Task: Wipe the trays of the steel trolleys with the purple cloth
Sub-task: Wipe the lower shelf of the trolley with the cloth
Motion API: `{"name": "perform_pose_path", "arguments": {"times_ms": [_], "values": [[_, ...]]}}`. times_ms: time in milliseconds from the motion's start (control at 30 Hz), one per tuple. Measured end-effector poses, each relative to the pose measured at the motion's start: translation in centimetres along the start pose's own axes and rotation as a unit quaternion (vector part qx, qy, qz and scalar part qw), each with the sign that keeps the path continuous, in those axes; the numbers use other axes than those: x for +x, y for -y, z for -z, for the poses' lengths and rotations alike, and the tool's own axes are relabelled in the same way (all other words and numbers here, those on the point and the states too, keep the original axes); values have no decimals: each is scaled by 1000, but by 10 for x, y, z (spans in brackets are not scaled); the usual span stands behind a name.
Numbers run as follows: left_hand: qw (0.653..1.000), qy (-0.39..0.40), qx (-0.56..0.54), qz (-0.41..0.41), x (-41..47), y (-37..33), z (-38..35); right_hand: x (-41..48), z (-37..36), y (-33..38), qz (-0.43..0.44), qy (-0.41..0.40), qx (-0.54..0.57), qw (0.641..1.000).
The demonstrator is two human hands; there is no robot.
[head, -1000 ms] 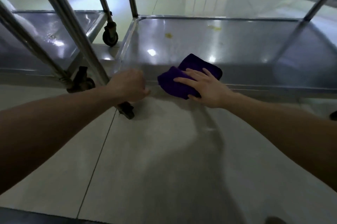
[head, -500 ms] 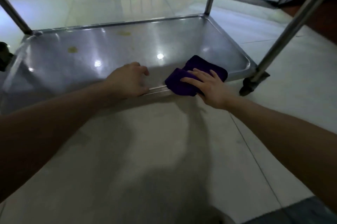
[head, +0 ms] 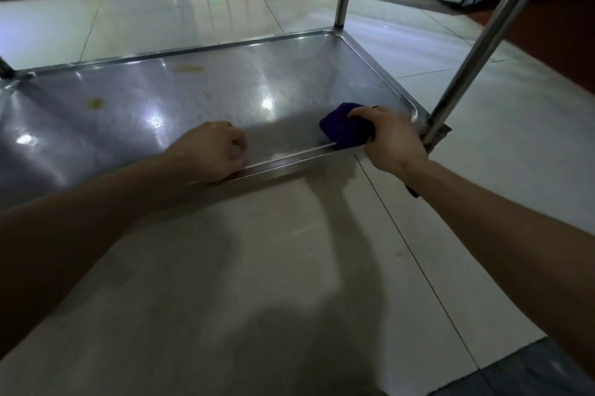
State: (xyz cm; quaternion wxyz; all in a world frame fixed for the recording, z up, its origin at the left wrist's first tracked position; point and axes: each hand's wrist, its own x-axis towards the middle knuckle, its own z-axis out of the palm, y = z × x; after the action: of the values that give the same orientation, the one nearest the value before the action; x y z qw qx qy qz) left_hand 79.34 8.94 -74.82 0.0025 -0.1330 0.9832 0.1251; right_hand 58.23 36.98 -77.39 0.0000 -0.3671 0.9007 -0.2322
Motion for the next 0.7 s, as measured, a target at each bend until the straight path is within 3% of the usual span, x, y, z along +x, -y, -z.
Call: {"name": "perform_pose_path", "arguments": {"times_ms": [200,367,467,567,633,700], "values": [[999,12,31,17,-61,13,72,12,28,143,103,156,79,979],[991,60,90,76,-145,47,148,21,57,284,229,270,-9,935],[986,52,2,160,-198,74,174,12,64,349,261,316,-41,911],[964,-8,-151,220,-247,85,162,-15,51,380,243,344,-21,907],[963,-25,-167,208,-270,90,144,-38,33,379,169,369,88,910],[973,9,-148,176,-285,101,131,-57,17,381,65,403,232,883]]}}
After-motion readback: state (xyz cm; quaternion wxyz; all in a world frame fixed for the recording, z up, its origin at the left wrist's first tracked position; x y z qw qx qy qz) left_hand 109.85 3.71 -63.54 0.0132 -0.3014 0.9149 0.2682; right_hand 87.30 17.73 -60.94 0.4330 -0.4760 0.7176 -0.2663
